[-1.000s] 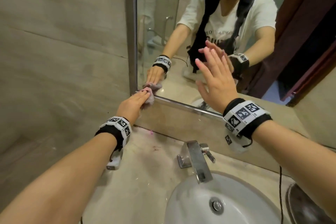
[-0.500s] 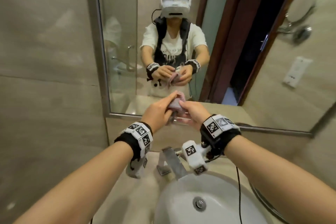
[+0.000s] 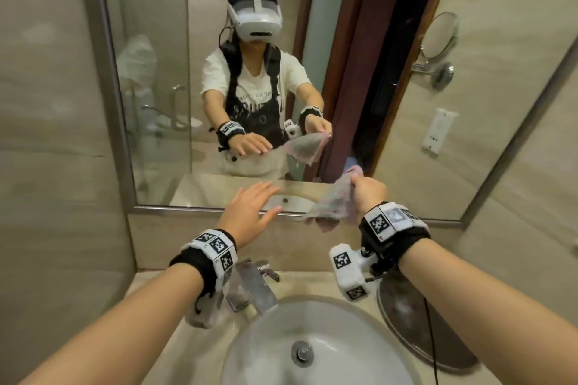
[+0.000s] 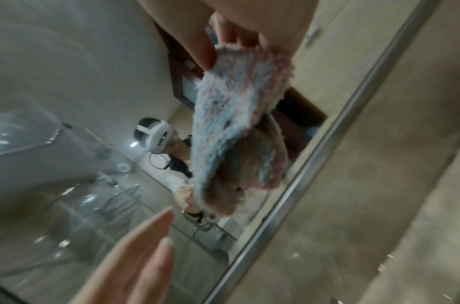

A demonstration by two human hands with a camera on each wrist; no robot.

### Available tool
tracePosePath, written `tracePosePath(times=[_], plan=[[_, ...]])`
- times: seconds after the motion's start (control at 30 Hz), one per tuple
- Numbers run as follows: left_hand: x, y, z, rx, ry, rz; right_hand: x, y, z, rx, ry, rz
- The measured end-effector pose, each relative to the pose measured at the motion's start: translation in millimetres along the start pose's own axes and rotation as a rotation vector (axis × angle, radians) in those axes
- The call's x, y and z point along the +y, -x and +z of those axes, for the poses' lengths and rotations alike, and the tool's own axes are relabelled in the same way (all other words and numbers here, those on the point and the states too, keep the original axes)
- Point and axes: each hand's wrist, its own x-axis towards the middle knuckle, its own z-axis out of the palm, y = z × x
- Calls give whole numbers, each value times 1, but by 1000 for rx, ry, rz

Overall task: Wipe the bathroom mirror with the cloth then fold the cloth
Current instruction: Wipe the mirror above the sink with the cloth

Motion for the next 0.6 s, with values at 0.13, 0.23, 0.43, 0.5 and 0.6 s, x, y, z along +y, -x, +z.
tracePosePath(times=[0.13, 0.23, 0.43, 0.5, 0.6], plan=[[-13, 21, -5, 38, -53, -141, -32, -2, 38, 55, -84, -298], [-30, 45, -15, 91, -90, -232, -54, -1, 71, 19, -59, -519], [-62, 91, -47, 174, -146, -342, -80, -6, 145, 165, 697, -1249], [-71, 100, -55, 204, -169, -361, -82, -2, 158, 155, 949, -1428], [-81, 104, -63, 242, -177, -378, -83, -12, 164, 125, 1112, -1653]])
